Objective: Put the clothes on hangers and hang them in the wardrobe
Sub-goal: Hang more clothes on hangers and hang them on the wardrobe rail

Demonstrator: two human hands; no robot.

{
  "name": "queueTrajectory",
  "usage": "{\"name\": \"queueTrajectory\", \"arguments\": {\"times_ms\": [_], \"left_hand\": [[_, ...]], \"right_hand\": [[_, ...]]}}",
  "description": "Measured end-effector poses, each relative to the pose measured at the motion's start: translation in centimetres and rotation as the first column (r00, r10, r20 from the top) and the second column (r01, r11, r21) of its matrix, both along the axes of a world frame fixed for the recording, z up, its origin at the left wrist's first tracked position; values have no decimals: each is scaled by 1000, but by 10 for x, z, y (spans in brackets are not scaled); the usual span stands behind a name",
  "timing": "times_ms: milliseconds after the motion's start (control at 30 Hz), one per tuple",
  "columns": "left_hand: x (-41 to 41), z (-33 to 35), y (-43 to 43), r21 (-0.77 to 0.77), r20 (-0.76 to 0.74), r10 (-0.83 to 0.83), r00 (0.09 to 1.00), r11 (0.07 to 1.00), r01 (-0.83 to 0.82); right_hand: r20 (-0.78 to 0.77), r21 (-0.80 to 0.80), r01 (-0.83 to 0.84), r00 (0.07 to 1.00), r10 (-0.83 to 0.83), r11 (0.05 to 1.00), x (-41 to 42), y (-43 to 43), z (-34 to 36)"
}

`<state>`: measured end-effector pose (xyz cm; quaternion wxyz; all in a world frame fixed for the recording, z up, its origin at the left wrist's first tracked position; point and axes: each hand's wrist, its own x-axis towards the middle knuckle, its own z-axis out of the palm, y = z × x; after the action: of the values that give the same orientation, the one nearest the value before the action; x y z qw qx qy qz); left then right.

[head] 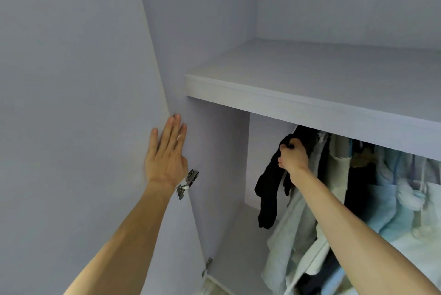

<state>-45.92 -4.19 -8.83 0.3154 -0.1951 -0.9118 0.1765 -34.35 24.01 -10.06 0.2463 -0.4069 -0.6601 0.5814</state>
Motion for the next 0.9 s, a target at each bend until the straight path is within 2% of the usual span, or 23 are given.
{"name": "queueTrajectory", "arguments": {"times_ms": [167,267,333,500,633,800,900], "left_hand": [[-2,-2,0,-7,-7,2,1000,1000,-2],[-2,-3,-1,-28,-10,10,1000,1000,-10],[-2,-2,0,-32,-6,17,1000,999,-17],[-1,-3,0,-40,58,37,998,999,-35],[8,-13,0,-30,179,42,983,999,-38],[38,-43,-32,161,286,-137,948,983,93],[65,-64,-66,281,305,-168,937,956,80]], "right_hand": [[75,-2,140,987,-139,990,1,16,-45],[59,-18,238,970,-236,971,-11,55,-83],[82,0,270,960,-269,963,-2,52,-73],[109,28,217,970,-219,976,25,21,-45],[-20,-10,131,991,-131,991,41,-1,-28],[72,237,55,995,-74,970,77,-47,-29],[62,312,-51,998,33,949,99,-77,-33]]}}
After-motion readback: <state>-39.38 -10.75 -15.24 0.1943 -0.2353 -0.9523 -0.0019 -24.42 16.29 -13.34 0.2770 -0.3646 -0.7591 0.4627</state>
